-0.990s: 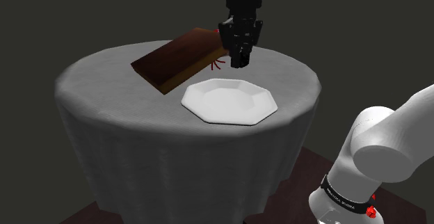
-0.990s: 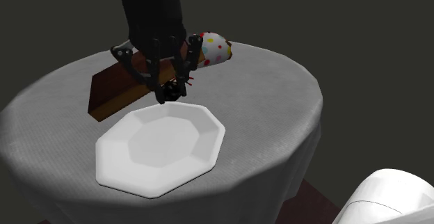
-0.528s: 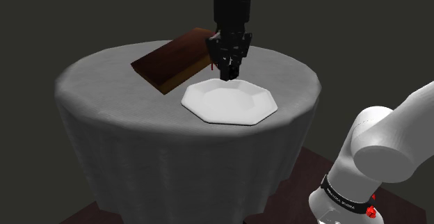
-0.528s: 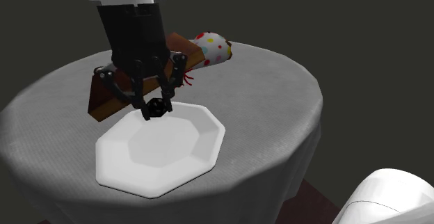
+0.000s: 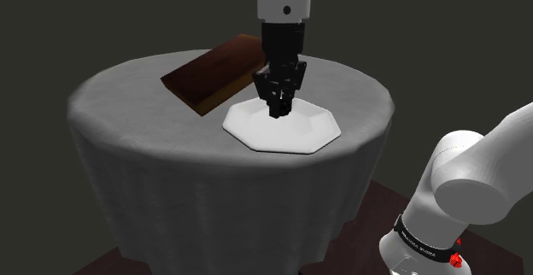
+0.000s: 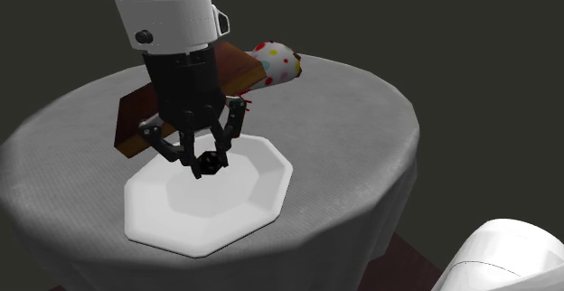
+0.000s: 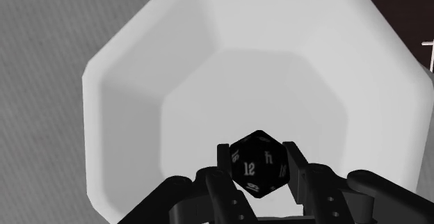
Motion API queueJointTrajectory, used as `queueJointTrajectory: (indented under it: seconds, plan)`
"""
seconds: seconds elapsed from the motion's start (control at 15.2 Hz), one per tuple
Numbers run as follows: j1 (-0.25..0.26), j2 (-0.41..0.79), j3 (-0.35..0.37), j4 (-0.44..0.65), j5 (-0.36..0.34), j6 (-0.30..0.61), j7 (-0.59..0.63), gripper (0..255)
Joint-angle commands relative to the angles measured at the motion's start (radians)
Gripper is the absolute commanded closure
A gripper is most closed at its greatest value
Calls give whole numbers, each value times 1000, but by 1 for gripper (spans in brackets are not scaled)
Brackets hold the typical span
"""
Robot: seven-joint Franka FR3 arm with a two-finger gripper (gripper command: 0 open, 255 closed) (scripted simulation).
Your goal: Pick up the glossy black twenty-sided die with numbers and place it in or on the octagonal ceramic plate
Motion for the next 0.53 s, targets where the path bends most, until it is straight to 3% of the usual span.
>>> queueJointTrajectory:
  seconds: [0.0,0.4,0.46]
  plan:
    - [0,0,1,-8,1,9,0,255]
    - [0,0,1,-8,1,8,0,255]
    - [0,0,1,-8,1,8,0,0]
